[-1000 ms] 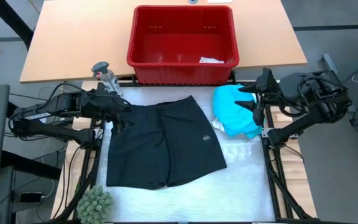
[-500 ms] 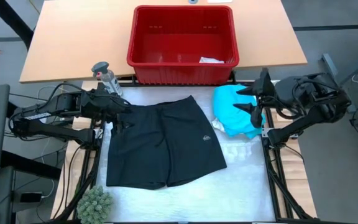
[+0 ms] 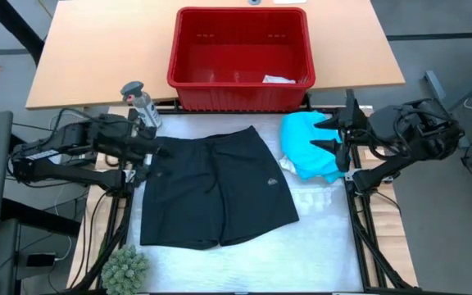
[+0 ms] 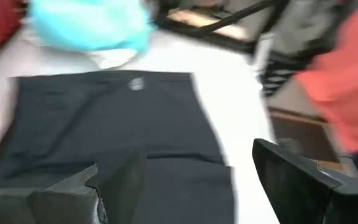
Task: Fold Laundry from Bin
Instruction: Fold the black shorts
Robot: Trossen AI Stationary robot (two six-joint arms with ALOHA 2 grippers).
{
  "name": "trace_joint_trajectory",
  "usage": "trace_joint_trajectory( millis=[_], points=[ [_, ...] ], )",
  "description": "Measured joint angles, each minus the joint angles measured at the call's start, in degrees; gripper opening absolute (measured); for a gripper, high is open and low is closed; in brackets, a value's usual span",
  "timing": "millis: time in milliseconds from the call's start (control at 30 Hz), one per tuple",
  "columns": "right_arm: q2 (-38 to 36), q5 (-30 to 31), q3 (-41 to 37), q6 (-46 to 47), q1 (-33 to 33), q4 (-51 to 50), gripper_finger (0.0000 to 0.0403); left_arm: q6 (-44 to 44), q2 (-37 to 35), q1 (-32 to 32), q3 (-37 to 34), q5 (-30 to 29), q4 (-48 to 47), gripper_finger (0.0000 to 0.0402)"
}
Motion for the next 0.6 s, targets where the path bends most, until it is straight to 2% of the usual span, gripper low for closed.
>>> trace_joint_trajectory(
  millis=[100,167,367,500,600],
  points=[
    [-0.2,1.0,0.0,0.7,2.2,-0.4,0.0255,-2.3,-2.8,-0.7,0.0,3.0,-1.3,0.0283],
    [-0.3,2.5,0.0,0.9,3.9,-0.4,0.0255,-4.1,-5.2,-1.2,0.0,0.0,-5.4,0.0283],
    [-0.3,8.9,0.0,0.9,8.2,-0.8,0.0255,-16.6,-10.7,-1.7,0.0,-22.4,-21.2,0.0283],
    [-0.3,11.3,0.0,1.0,9.4,-0.8,0.0255,-24.5,-9.3,-1.7,0.0,-31.9,-28.4,0.0283],
    [-0.3,11.6,0.0,1.2,9.8,-0.8,0.0255,-31.3,-5.6,-1.7,0.0,-38.3,-32.6,0.0283]
  ],
)
